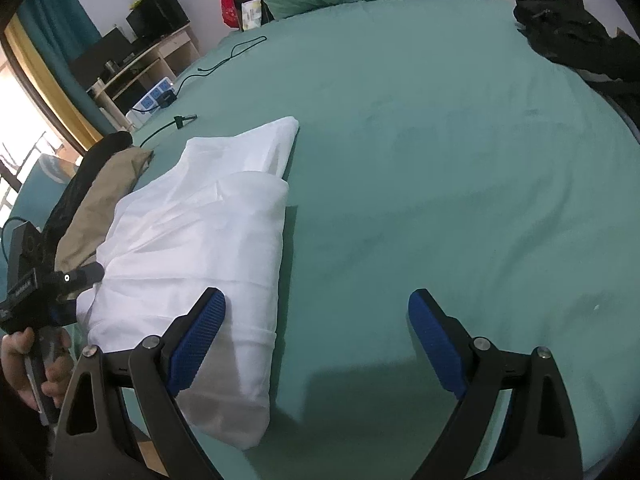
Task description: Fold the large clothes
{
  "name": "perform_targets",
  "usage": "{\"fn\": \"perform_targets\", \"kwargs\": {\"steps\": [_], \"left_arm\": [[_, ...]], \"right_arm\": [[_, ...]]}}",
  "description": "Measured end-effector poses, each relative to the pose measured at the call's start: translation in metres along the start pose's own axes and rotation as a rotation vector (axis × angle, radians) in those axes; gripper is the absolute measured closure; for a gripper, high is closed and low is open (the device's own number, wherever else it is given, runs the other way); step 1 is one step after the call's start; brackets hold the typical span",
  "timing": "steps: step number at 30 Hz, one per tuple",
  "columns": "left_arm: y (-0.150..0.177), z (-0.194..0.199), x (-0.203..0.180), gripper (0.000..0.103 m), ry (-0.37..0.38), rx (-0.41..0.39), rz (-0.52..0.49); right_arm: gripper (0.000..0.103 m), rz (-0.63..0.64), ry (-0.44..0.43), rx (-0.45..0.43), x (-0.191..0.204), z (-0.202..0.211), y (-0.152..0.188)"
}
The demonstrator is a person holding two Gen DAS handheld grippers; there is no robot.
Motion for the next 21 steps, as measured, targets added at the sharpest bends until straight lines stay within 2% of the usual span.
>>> {"fn": "perform_targets", "kwargs": {"steps": [2, 6, 10, 13, 18, 19, 21], "left_arm": [[0.003, -0.007, -0.015, 0.015, -0.011, 0.023, -0.065], [0.005, -0.015, -0.037, 0.015, -0.113, 0.027, -0.207], [0.003, -0.014, -0.043, 0.015, -0.204, 0.003, -0.262], [0.004, -0.005, -0.042, 0.015, -0.279, -0.044, -0.305], [0.004, 0.003, -0.042, 0.015, -0.314, -0.092, -0.317], [0.005, 0.011, -0.03, 0.015, -0.319, -0.1, -0.325], [0.007, 0.005, -0.028, 0.014, -0.322, -0.079, -0.333]], "right_arm": [[0.011, -0.002, 0.002, 0.0, -0.002, 0.002, 0.001], [0.011, 0.001, 0.003, -0.001, -0.006, 0.007, 0.0], [0.011, 0.008, -0.013, -0.008, -0.006, 0.008, -0.002], [0.011, 0.013, -0.048, -0.007, -0.003, 0.004, -0.005], [0.011, 0.003, -0.129, 0.009, 0.007, -0.015, -0.012], [0.011, 0.0, -0.147, 0.012, 0.009, -0.019, -0.013], [0.011, -0.011, -0.193, 0.028, 0.013, -0.03, -0.013]]}}
Point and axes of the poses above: each gripper's, at about its wrist camera, not at the fingertips, and z roughly against the way its jaws point, x to its left, y to its underside, the point moved 4 cm from there along -z, roughly the way its jaws point, and after that the axes turned 8 degrees about -y, right-handed, at the moved point
